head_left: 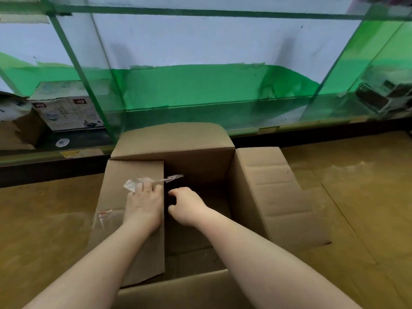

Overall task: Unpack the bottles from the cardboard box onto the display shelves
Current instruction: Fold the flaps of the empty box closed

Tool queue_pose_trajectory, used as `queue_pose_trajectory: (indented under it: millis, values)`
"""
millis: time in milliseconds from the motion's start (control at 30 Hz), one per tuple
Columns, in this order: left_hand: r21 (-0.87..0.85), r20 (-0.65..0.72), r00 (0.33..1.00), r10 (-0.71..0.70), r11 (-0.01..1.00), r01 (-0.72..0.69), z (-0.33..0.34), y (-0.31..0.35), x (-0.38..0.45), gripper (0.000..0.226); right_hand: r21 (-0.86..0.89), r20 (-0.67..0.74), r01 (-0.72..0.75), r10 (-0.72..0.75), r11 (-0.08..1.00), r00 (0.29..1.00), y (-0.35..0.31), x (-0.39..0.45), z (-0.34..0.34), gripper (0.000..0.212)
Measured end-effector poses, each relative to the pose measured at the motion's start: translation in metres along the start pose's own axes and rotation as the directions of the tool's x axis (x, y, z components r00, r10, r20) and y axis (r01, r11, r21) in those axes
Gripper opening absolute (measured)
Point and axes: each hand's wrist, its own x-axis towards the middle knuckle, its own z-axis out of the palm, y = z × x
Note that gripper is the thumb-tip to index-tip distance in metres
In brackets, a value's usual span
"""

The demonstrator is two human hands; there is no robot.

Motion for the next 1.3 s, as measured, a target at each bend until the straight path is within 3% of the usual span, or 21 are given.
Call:
queue_pose_trajectory:
  millis: [233, 467, 667, 867, 1033, 1300]
  values:
    - [-0.086, -0.093, 0.973, 0.212, 0.972, -0.22, -0.042, 0.076, 0.016, 0.053, 0.074, -0.233, -0.114, 0.129, 0.991, 0.964, 0.058, -0.015, -0.081, 0.047]
    - [-0.179, -0.112, 0.903, 0.415, 0.886, -0.429, -0.052, 0.192, 0.026, 0.049, 0.138, -0.406, -0.32, 0.348, 0.937, 0.845, 0.15, -0.049, -0.141, 0.041]
    - [-0.183, -0.063, 0.884, 0.463, 0.865, -0.467, -0.044, 0.249, 0.028, 0.047, 0.188, -0.402, -0.42, 0.46, 0.888, 0.792, 0.201, -0.057, -0.151, 0.041]
    - [-0.18, -0.013, 0.896, 0.444, 0.88, -0.439, -0.036, 0.266, 0.031, 0.053, 0.242, -0.354, -0.447, 0.508, 0.861, 0.785, 0.225, -0.055, -0.145, 0.047]
    - [-0.215, -0.013, 0.906, 0.423, 0.884, -0.416, -0.036, 0.269, 0.036, 0.056, 0.344, -0.286, -0.418, 0.517, 0.841, 0.807, 0.226, -0.056, -0.146, 0.052]
    - [-0.291, -0.075, 0.907, 0.413, 0.861, -0.416, -0.05, 0.256, 0.033, 0.049, 0.341, -0.34, -0.423, 0.53, 0.839, 0.777, 0.209, -0.064, -0.158, 0.047]
